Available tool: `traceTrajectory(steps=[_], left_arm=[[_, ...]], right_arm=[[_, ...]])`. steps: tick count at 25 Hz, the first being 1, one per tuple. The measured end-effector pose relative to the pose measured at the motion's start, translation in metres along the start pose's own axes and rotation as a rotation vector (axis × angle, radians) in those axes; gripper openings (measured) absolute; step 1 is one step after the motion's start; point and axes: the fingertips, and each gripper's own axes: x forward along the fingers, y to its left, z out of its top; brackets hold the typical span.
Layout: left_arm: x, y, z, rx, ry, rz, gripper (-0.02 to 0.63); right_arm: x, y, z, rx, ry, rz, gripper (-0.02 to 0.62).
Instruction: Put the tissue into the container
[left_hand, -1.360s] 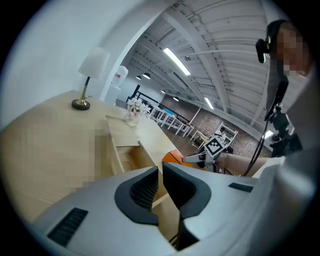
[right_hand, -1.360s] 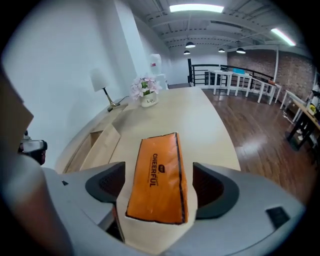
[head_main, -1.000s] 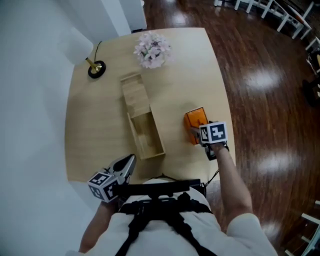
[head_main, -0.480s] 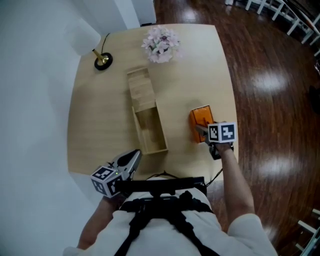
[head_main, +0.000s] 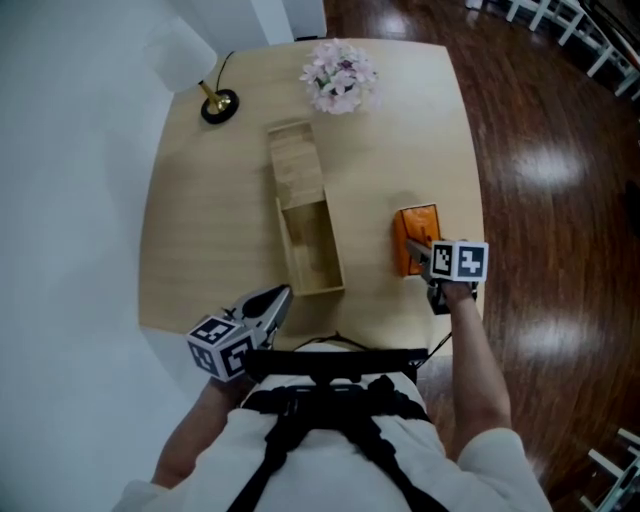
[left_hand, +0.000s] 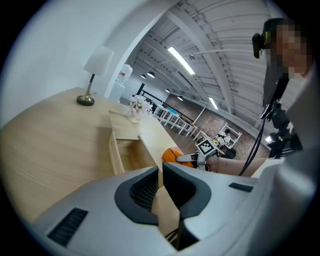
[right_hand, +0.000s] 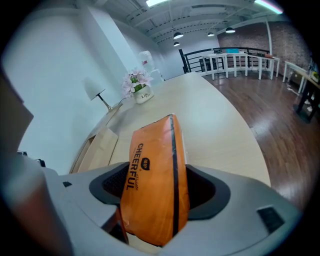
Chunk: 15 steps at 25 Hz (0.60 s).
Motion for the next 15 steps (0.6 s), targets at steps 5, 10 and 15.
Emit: traceTrajectory(steps=[5, 10, 15], left_arm=[[-0.004, 0.004, 0.001, -0.009, -0.010, 0.015, 0.014], [-0.006, 0.006, 0.003, -0.018, -0.023, 0.019, 0.014], [-0.007, 0.009, 0.004, -0.022, -0.037, 0.010, 0.014]], right_arm=[[-0.002, -0.002, 0.002, 0.010, -0.010, -0.018, 0.345], [-0.009, 0.000, 0.008, 0.013, -0.025, -0.033, 0.344], [-0.014, 0.004, 0.012, 0.010, -0.034, -0.043, 0.344]])
